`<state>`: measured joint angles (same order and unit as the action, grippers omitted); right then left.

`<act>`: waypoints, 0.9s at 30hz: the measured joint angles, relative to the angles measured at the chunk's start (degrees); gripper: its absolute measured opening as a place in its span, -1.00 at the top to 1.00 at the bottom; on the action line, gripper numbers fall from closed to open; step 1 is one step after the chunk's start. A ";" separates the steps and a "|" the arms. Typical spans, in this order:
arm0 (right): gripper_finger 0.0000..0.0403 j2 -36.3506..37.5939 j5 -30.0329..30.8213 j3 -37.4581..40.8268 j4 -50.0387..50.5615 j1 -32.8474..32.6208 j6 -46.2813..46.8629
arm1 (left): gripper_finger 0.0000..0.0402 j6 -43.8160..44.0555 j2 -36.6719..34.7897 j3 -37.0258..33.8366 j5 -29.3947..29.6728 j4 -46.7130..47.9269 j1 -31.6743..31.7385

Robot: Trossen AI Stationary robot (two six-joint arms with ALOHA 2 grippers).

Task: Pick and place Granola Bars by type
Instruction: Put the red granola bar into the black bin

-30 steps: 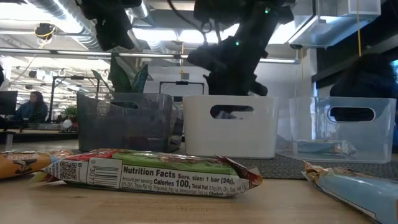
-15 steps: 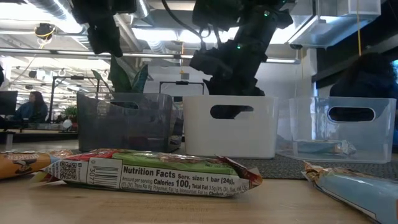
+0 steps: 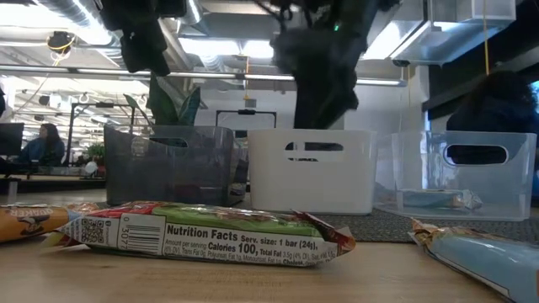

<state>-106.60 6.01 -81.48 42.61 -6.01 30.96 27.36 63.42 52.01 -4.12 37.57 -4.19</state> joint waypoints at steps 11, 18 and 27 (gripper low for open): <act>0.08 12.24 -0.78 -0.49 5.89 3.05 -3.28 | -0.48 0.57 2.59 -0.02 0.97 5.41 -2.67; 0.08 15.77 5.37 -0.45 9.26 3.40 -3.12 | -0.52 4.08 4.29 -0.02 -4.21 7.51 -6.51; 0.08 15.51 5.49 -0.39 10.21 3.38 -2.19 | -0.52 5.61 9.46 -0.01 -4.13 20.71 -13.30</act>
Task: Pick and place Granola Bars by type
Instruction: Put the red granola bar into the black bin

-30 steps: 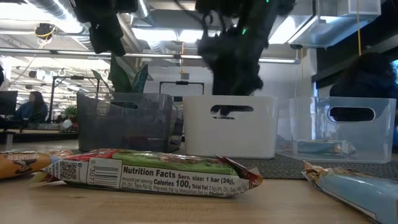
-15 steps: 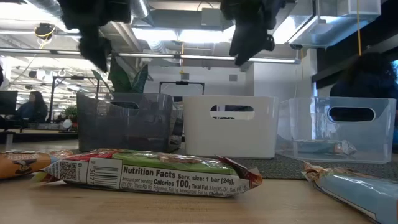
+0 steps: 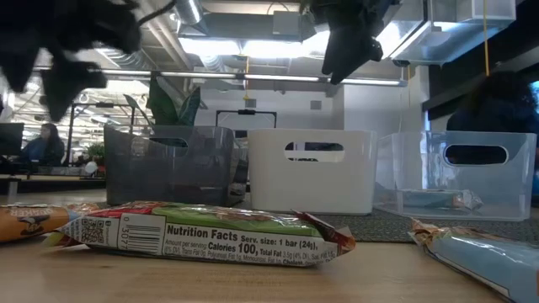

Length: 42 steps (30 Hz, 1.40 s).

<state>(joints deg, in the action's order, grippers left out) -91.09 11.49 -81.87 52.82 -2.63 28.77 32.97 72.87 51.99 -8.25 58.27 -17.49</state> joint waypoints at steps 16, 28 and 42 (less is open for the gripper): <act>0.08 0.00 1.48 0.00 -0.26 0.00 4.08 | -0.52 10.18 11.70 -0.01 -0.03 1.70 -16.59; 0.08 0.00 1.48 0.00 -0.92 0.00 7.02 | -0.52 17.26 14.13 -4.96 0.52 -9.43 -20.99; 0.08 0.00 0.96 0.00 -0.73 -0.04 6.93 | -0.43 17.77 15.79 -9.52 3.95 -11.29 -23.20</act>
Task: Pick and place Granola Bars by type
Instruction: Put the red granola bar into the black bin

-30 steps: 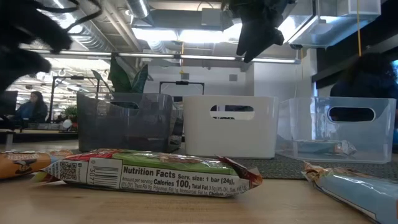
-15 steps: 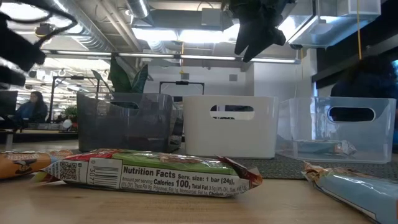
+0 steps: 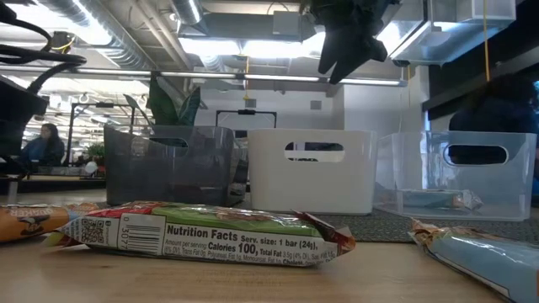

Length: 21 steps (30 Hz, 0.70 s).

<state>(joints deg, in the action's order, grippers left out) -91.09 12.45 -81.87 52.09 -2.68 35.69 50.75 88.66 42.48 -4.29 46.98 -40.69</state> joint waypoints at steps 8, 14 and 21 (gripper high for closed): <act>0.08 0.00 0.00 0.00 0.05 0.00 -1.70 | -0.14 -0.53 0.24 -0.04 -0.35 -0.87 -0.18; 0.08 0.00 0.02 0.00 0.05 0.00 -2.13 | 0.10 -0.49 0.26 -0.11 -0.35 -0.85 -0.20; 0.08 0.00 0.02 0.00 0.04 0.00 -3.29 | 0.34 -0.51 0.18 -0.15 -0.37 -0.92 -0.18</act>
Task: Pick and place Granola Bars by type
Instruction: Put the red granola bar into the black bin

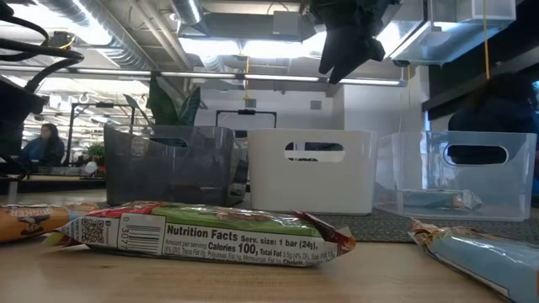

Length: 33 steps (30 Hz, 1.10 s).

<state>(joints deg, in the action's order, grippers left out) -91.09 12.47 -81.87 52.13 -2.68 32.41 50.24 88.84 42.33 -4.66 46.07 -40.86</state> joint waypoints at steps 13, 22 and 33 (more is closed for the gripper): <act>0.08 0.00 0.04 0.00 -0.02 0.02 -3.00 | 0.54 2.78 -4.14 -0.26 0.98 0.54 0.10; 0.08 0.00 0.03 0.00 -0.02 0.04 -3.13 | 0.54 3.60 -14.12 4.65 6.49 2.20 4.76; 0.08 0.01 -4.53 0.00 1.24 0.04 -1.85 | 0.54 -6.23 -24.57 15.72 25.32 -1.23 17.94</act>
<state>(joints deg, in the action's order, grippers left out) -91.08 7.94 -81.87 53.37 -2.63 30.56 44.01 64.27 58.04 20.65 44.83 -22.92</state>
